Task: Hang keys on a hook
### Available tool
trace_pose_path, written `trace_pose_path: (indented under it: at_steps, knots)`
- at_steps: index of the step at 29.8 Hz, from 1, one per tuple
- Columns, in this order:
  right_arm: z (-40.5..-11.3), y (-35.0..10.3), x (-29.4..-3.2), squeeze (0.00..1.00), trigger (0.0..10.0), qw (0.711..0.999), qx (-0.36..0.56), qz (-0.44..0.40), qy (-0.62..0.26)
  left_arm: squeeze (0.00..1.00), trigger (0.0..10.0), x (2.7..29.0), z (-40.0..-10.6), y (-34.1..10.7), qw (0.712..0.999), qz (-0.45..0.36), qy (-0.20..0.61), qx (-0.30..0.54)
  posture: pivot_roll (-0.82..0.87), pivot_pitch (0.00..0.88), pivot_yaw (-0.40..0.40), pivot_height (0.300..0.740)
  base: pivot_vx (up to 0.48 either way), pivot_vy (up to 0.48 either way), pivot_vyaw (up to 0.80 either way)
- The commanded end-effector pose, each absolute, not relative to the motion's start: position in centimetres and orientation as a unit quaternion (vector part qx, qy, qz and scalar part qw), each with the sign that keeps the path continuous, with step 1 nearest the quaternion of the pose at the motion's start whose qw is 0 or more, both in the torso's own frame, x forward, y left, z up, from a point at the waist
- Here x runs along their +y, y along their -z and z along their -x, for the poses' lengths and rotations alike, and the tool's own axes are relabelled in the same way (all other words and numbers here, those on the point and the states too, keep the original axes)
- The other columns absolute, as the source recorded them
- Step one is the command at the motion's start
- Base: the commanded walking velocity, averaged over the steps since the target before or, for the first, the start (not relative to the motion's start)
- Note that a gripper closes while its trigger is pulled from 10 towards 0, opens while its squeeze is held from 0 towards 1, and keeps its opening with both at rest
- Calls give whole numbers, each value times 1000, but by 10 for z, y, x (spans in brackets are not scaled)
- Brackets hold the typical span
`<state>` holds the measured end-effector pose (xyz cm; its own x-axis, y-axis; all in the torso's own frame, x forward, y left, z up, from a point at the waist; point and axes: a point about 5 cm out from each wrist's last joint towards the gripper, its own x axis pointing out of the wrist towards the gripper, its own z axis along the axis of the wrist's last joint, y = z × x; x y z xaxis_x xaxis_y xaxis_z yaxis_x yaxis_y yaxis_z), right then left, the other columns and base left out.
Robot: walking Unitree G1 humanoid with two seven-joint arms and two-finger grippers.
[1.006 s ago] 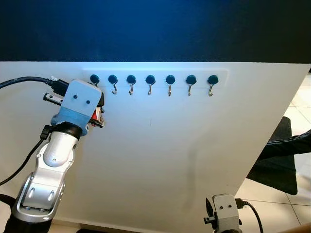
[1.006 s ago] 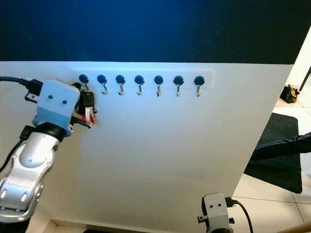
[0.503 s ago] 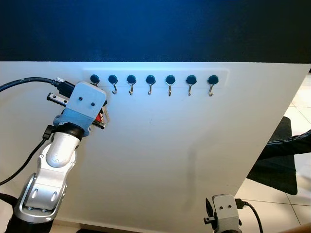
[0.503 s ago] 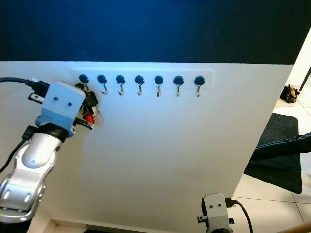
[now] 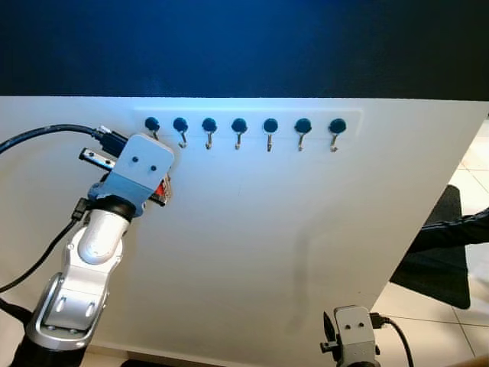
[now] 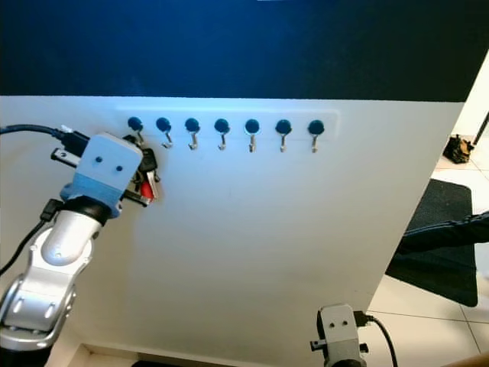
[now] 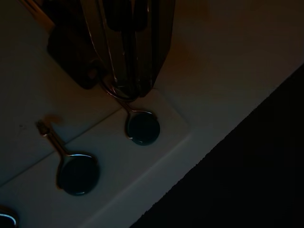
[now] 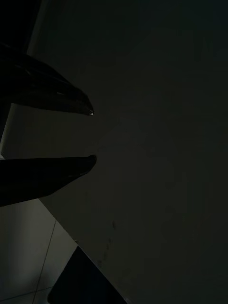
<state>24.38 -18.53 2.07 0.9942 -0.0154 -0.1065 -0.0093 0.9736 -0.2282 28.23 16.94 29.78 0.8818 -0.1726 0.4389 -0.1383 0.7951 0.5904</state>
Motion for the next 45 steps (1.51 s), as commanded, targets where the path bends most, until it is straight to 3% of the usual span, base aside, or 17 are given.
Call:
trace_pose_path:
  at_steps: [1, 34, 35, 36, 38, 43, 44, 45]
  knots:
    - [-240, -15, -184, 0, 10000, 991, 67, 116, -1, 0, 10000, 173, -286, -285, 914, -346, 18, -209, 73, 126, 80, 740, 0, 0, 0]
    - [-238, -14, -183, 0, 10000, 991, 68, 115, 1, 0, 10000, 170, -290, -283, 913, -351, 25, -208, 71, 125, 87, 740, 0, 0, 0]
    - [-238, -14, -183, 0, 10000, 991, 68, 115, 0, 322, 10000, 171, -289, -282, 913, -350, 24, -206, 72, 127, 85, 740, 0, 0, 0]
    - [-238, -14, -183, 0, 10000, 991, 68, 115, -1, 957, 10000, 172, -288, -281, 915, -347, 22, -205, 73, 128, 85, 740, 0, 0, 0]
    - [-238, -14, -182, 0, 10000, 991, 68, 115, -1, 1000, 10000, 174, -287, -281, 918, -341, 19, -203, 74, 130, 84, 740, 0, 0, 0]
    - [-237, -13, -183, 0, 10000, 991, 69, 115, -2, 1000, 10000, 180, -282, -279, 945, -259, 26, -195, 75, 131, 85, 740, 0, 0, 0]
    - [-237, -13, -183, 0, 10000, 991, 70, 116, -1, 0, 10000, 185, -275, -279, 966, -160, 47, -196, 76, 134, 84, 740, 0, 0, 0]
    - [-236, -13, -184, 0, 10000, 991, 70, 116, -1, 0, 10000, 188, -273, -278, 972, -121, 50, -193, 76, 134, 84, 740, 0, 0, 0]
